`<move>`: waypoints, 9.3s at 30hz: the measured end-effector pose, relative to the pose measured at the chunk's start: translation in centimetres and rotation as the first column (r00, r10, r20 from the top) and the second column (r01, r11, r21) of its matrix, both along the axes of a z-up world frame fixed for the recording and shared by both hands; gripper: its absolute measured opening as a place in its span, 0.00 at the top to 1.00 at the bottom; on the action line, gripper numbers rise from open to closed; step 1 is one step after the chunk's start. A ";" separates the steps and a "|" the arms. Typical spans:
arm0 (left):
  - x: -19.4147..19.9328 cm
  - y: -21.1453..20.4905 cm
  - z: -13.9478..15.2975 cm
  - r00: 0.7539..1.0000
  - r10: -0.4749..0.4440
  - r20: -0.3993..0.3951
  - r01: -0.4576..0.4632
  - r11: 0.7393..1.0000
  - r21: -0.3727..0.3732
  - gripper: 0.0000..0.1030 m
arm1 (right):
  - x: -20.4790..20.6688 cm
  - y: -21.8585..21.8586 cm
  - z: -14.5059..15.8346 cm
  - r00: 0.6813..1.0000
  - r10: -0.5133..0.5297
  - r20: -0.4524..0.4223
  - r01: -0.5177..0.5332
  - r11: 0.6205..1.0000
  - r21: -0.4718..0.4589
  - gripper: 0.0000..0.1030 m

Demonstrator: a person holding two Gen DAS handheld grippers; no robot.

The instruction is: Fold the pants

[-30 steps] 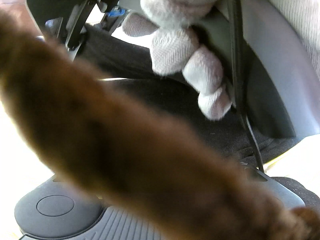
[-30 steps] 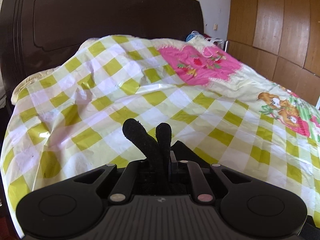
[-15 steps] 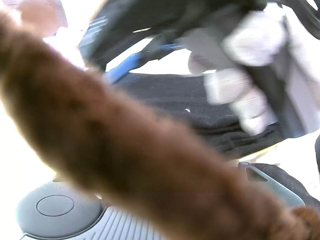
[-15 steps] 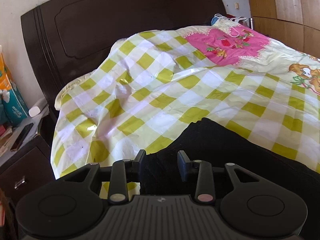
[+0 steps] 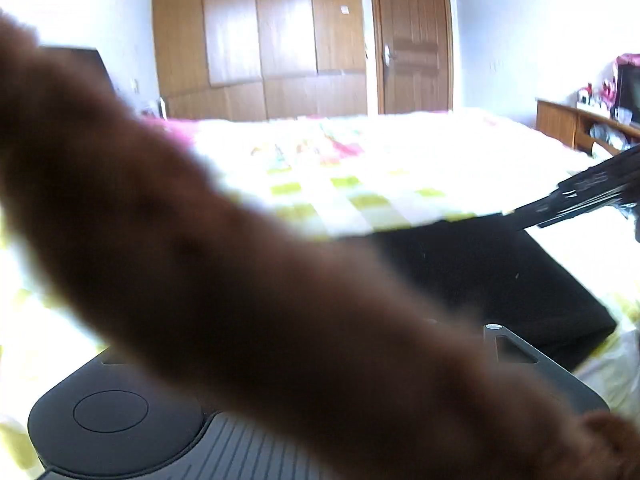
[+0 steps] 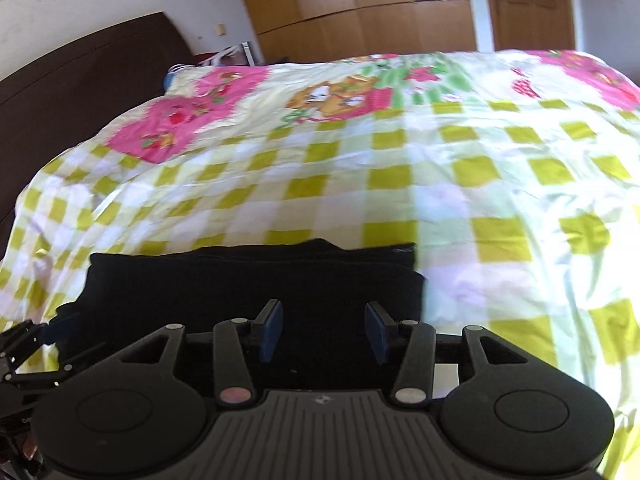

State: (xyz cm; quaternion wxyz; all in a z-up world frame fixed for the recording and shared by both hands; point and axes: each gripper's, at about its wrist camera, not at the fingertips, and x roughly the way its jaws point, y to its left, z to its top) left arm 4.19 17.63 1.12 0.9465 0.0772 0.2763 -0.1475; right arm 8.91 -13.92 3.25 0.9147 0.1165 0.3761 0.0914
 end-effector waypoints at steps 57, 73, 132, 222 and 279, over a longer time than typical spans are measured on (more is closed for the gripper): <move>-2.0 -21.0 -1.3 0.967 -0.226 -0.114 0.252 0.912 0.324 0.33 | -4.8 -19.2 -8.7 0.949 -0.224 -0.223 0.315 0.726 0.612 0.67; -1.7 -21.0 -2.7 0.960 -0.235 -0.152 0.274 0.901 0.336 0.34 | -7.7 -7.1 1.2 0.971 -0.088 0.221 0.077 0.995 0.059 0.71; -4.8 -22.3 -0.1 0.908 -0.387 -0.159 0.401 0.914 0.061 0.21 | 6.2 -14.5 -0.6 0.938 0.345 -0.040 -0.338 0.881 -0.331 0.83; -2.7 -31.5 -2.9 0.733 -0.635 -0.245 0.634 0.768 -0.092 0.95 | -4.5 -16.1 0.2 0.984 0.164 -0.070 -0.171 0.980 -0.106 0.83; -6.9 -23.5 -0.5 0.824 -0.562 -0.074 0.567 0.816 0.115 0.51 | -12.8 -9.7 -0.1 0.956 0.249 -0.156 -0.293 0.844 -0.448 0.61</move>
